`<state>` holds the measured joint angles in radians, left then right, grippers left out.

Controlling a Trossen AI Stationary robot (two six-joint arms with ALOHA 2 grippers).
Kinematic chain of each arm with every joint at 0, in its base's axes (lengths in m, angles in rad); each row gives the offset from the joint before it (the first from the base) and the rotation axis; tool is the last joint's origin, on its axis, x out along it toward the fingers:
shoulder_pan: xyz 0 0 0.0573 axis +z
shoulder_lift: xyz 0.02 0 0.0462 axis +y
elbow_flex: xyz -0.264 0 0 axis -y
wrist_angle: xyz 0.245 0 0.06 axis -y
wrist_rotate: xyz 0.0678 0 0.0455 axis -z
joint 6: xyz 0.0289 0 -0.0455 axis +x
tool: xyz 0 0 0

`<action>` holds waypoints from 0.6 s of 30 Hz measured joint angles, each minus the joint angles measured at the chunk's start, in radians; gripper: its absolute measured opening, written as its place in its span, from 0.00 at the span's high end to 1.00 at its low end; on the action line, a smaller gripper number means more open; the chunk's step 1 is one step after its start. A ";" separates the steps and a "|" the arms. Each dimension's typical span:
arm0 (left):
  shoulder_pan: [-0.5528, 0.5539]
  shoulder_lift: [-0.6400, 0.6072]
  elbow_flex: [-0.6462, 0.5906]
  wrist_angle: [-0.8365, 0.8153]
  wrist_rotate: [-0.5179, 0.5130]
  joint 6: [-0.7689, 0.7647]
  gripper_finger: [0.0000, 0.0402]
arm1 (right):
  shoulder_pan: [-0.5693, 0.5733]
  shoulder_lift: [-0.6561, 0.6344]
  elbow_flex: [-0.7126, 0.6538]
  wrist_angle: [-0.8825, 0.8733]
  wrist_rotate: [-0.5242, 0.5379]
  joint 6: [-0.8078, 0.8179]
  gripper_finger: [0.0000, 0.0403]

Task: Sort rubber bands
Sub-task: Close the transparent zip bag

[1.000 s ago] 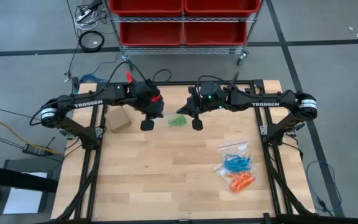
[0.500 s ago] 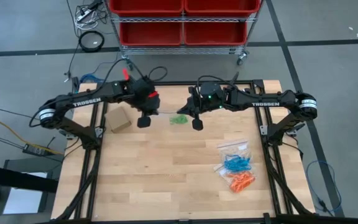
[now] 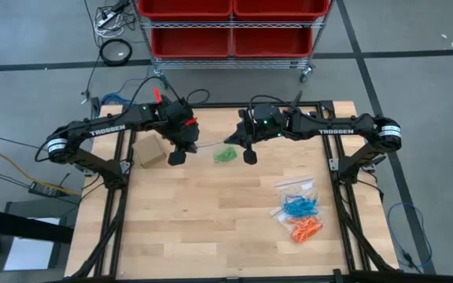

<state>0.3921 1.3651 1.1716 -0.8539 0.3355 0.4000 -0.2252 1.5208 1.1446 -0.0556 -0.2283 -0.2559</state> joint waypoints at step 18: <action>0.040 0.000 0.000 -0.010 -0.043 0.035 0.98 | 0.000 0.000 0.000 -0.007 -0.002 0.000 1.00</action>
<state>0.4318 1.3651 1.1717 -0.8642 0.2927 0.4351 -0.2253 1.5208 1.1446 -0.0624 -0.2302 -0.2562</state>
